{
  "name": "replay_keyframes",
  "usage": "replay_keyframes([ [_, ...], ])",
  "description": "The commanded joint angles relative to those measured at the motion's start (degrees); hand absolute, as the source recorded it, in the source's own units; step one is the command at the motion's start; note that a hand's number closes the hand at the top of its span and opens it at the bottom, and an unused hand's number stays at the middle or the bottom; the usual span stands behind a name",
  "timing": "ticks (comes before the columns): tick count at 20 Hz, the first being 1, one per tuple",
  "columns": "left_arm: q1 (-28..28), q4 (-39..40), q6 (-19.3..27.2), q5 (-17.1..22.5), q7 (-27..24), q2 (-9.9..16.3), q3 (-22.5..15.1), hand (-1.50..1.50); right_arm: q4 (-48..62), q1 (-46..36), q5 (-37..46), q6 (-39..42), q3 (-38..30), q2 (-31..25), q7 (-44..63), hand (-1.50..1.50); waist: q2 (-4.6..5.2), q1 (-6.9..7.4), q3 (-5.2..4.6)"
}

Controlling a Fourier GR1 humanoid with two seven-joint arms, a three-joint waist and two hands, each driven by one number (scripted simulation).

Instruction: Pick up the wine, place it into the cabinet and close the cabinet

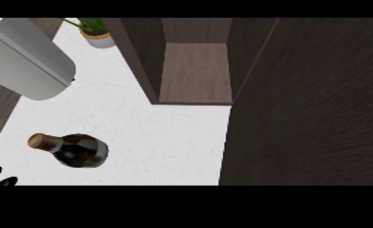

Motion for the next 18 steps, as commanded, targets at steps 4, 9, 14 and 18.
replay_keyframes([
  [4, 2.34, -6.25, -0.26, 8.79, 0.92, 1.85, 8.37, -1.50, -12.41, 1.23, 0.55, -3.01, 2.84, 0.30, 6.68, -1.50, 0.09, -0.26, -0.05],
  [9, 1.88, -6.60, 2.96, 12.71, 2.46, 2.61, 12.61, -1.50, -14.36, 1.66, -0.67, -2.45, 2.50, -1.53, 8.58, -1.50, 0.19, -0.75, -0.01],
  [14, -0.20, 0.06, -0.49, 13.08, 4.71, 2.43, 16.94, -1.50, -13.92, 2.32, -2.62, -2.20, 0.30, -2.82, 8.40, -1.50, 0.33, -1.19, -0.02],
  [18, -6.58, 6.19, 2.41, 14.52, 4.95, 5.60, 17.74, -1.50, -13.03, 1.15, 0.69, -2.10, 4.74, -2.34, 6.91, -1.50, 0.51, -2.22, -0.02],
])
